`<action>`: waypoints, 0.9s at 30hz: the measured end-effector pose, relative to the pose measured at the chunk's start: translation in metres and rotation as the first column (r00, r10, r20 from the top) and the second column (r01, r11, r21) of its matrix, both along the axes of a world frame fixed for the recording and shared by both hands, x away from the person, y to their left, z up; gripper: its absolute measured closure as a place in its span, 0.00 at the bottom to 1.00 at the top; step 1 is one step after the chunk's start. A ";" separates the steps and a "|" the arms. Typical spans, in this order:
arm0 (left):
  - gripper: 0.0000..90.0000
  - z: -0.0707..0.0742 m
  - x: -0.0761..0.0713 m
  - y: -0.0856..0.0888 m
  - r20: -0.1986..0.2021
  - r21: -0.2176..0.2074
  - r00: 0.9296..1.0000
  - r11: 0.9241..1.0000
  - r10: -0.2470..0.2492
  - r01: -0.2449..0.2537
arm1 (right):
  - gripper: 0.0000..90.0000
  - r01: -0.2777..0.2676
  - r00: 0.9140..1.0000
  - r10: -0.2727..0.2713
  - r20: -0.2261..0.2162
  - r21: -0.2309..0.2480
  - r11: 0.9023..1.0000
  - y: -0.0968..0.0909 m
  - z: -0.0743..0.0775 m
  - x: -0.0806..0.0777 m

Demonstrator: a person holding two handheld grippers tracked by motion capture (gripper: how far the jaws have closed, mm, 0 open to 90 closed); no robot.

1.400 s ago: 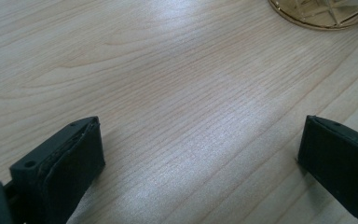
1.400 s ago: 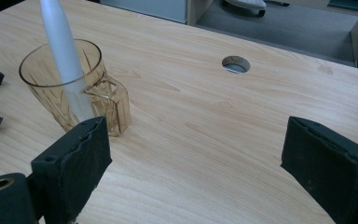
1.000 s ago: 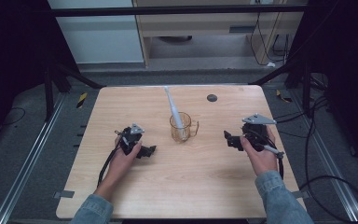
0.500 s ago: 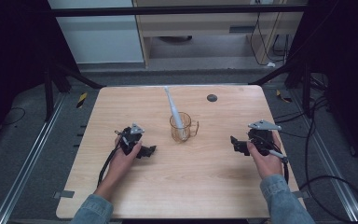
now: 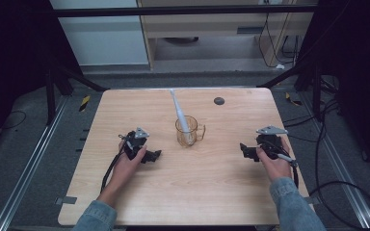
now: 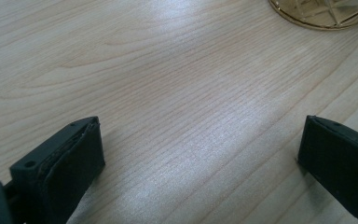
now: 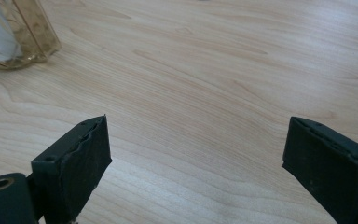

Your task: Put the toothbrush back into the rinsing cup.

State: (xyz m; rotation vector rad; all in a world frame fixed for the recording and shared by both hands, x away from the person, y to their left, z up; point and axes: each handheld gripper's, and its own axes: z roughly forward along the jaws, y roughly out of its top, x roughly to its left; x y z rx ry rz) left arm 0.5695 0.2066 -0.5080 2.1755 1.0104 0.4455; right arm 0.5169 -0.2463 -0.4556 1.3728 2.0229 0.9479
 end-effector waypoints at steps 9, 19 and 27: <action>0.00 0.000 0.000 0.000 0.000 0.000 1.000 1.000 0.000 0.000 | 0.08 0.025 0.999 -0.026 -0.027 -0.014 1.000 -0.004 -0.015 0.008; 0.00 0.000 0.000 0.000 0.000 0.000 1.000 1.000 0.000 0.000 | 0.09 0.053 0.998 -0.053 -0.032 0.001 0.999 -0.004 -0.028 0.015; 0.00 0.000 0.000 0.000 0.000 0.000 1.000 1.000 0.000 0.000 | 0.09 0.063 0.997 -0.063 -0.034 0.006 0.998 -0.004 -0.037 0.021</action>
